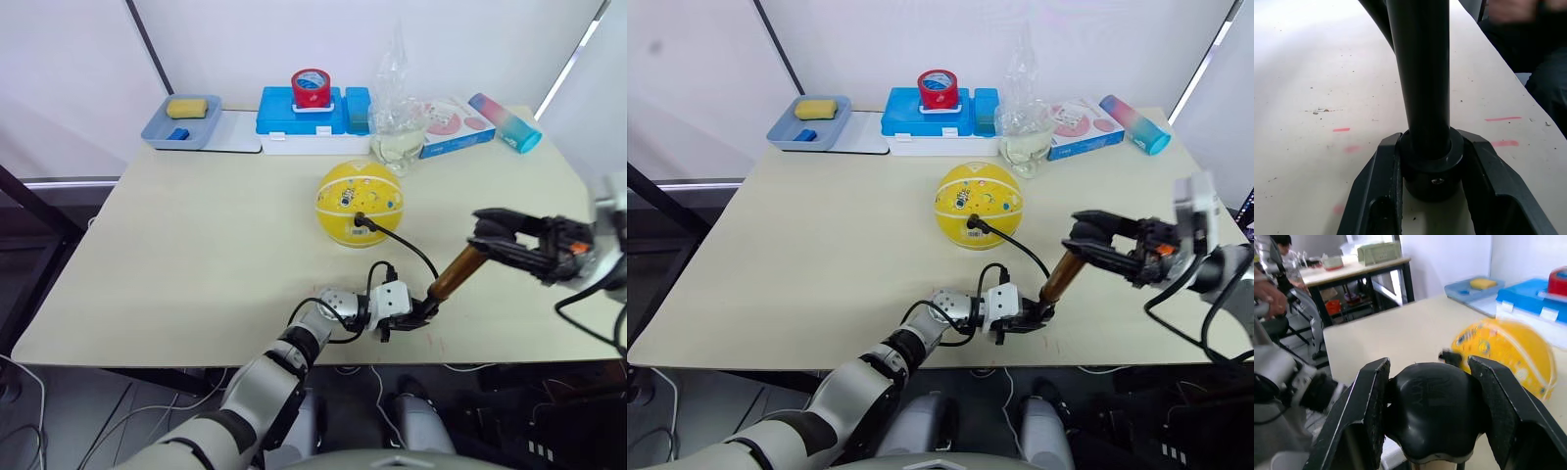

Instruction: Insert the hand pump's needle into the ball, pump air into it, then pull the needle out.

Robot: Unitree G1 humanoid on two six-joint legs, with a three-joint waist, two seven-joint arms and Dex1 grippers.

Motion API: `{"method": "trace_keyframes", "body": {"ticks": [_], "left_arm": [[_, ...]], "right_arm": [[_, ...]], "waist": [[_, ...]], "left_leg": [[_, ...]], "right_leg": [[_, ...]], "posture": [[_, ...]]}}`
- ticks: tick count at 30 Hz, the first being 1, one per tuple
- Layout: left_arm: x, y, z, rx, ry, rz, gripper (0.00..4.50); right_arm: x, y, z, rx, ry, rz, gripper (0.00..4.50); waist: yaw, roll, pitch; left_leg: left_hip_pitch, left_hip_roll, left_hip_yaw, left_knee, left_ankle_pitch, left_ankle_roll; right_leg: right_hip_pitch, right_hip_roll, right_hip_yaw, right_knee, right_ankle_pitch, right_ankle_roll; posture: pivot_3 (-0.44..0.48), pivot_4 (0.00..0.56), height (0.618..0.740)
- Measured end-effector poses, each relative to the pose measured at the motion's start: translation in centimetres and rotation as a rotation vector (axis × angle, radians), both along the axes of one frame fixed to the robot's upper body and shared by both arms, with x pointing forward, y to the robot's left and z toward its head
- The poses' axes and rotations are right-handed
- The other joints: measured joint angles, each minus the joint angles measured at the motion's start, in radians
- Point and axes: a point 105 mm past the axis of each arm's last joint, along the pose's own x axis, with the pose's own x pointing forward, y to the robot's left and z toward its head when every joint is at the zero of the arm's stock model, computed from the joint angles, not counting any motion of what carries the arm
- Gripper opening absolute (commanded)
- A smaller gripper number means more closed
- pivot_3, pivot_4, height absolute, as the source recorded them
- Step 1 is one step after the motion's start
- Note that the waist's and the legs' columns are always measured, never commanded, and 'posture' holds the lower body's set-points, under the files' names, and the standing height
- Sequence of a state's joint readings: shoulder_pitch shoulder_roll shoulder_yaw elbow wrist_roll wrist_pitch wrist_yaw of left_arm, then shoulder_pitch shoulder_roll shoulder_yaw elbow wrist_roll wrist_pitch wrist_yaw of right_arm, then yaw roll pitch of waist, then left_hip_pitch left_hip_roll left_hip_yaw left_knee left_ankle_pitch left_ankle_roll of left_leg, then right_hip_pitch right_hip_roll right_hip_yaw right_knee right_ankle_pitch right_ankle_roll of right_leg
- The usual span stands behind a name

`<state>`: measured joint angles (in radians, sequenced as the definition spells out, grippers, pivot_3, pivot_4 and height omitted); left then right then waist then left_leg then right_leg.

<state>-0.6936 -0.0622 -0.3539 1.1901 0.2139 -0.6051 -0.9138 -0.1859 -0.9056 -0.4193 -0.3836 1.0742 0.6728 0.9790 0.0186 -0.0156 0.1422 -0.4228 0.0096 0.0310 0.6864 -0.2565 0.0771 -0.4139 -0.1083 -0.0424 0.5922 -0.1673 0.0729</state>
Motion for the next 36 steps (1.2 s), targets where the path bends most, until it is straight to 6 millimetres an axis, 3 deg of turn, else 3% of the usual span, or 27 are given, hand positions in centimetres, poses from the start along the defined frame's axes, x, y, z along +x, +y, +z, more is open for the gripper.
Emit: {"method": "trace_keyframes", "body": {"ticks": [4,14,29,36], "left_arm": [[0.0,0.0,0.0,-0.001,0.000,-0.001,1.15],[-0.1,-0.2,0.1,-0.004,0.000,-0.011,1.15],[0.0,0.1,-0.2,0.006,0.005,0.003,1.15],[0.0,0.2,-0.2,0.007,0.005,0.005,1.15]], "right_arm": [[-0.4,-0.2,2.2,0.023,-0.025,0.008,2.05],[0.0,0.0,2.5,0.019,0.016,-0.018,2.05],[0.8,2.0,-9.0,-0.098,0.051,-0.056,2.05],[0.6,2.0,-8.9,-0.087,0.038,-0.048,2.05]], "waist": [[0.000,0.000,0.000],[0.004,0.001,0.001],[-0.001,-0.001,-0.001],[-0.001,-0.001,-0.001]], "left_leg": [[-0.001,0.000,0.000,0.000,0.000,0.000],[-0.006,-0.001,0.000,0.000,0.000,0.000],[0.002,0.000,0.000,0.000,0.000,0.000],[0.004,0.001,0.000,0.000,0.000,0.000]], "right_leg": [[0.000,0.000,0.000,0.000,0.000,0.000],[-0.004,-0.001,0.000,-0.001,0.000,0.000],[0.001,0.001,0.000,0.000,0.000,0.000],[0.002,0.001,0.000,0.001,0.000,0.000]], "posture": [[0.000,0.150,0.739],[0.000,0.150,0.739],[0.000,0.150,0.739],[0.000,0.150,0.739]]}}
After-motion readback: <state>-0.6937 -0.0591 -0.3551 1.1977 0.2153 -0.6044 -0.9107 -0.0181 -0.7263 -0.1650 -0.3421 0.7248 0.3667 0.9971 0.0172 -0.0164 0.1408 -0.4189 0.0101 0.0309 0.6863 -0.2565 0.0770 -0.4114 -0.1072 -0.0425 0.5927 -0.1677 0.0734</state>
